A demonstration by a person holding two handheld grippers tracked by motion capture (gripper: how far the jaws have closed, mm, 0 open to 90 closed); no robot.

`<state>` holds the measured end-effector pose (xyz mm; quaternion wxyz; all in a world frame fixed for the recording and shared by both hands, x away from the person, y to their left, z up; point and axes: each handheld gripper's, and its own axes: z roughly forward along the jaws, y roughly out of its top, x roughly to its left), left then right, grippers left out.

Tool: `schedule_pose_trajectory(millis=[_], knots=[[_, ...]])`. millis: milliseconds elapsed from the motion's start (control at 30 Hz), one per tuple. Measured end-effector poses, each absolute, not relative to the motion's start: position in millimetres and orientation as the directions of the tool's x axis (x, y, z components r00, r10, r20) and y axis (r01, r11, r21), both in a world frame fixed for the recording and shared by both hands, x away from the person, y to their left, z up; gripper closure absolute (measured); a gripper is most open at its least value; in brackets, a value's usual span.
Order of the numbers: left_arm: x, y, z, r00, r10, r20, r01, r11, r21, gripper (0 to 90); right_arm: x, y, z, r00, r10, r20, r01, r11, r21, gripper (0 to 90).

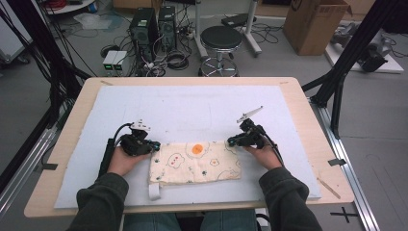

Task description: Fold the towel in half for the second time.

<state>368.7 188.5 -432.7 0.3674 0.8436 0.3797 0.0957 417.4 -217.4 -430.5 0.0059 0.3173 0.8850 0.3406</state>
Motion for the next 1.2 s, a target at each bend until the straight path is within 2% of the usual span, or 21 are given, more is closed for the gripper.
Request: schedule_pose_trajectory(millis=[233, 533, 833, 1200], knots=[[374.7, 193.1, -426.9, 0.678, 0.726, -0.115, 0.557, -0.405, 0.725, 85.6, 420.7, -221.4, -423.3, -0.791, 0.569, 0.226, 0.562, 0.528, 0.636, 85.1], [387.0, 195.4, -409.8, 0.661, 0.745, -0.09, 0.506, -0.354, 0.786, 85.5, 432.7, -224.1, -393.8, -0.776, 0.596, 0.207, 0.55, 0.479, 0.685, 85.0], [390.4, 194.1, -418.2, 0.657, 0.75, -0.075, 0.519, -0.378, 0.767, 85.4, 442.1, -219.3, -411.0, -0.743, 0.63, 0.226, 0.605, 0.489, 0.628, 85.0], [394.1, 196.8, -419.8, 0.646, 0.759, -0.085, 0.521, -0.356, 0.776, 85.5, 445.5, -219.9, -414.3, -0.735, 0.634, 0.241, 0.615, 0.473, 0.631, 85.0]])
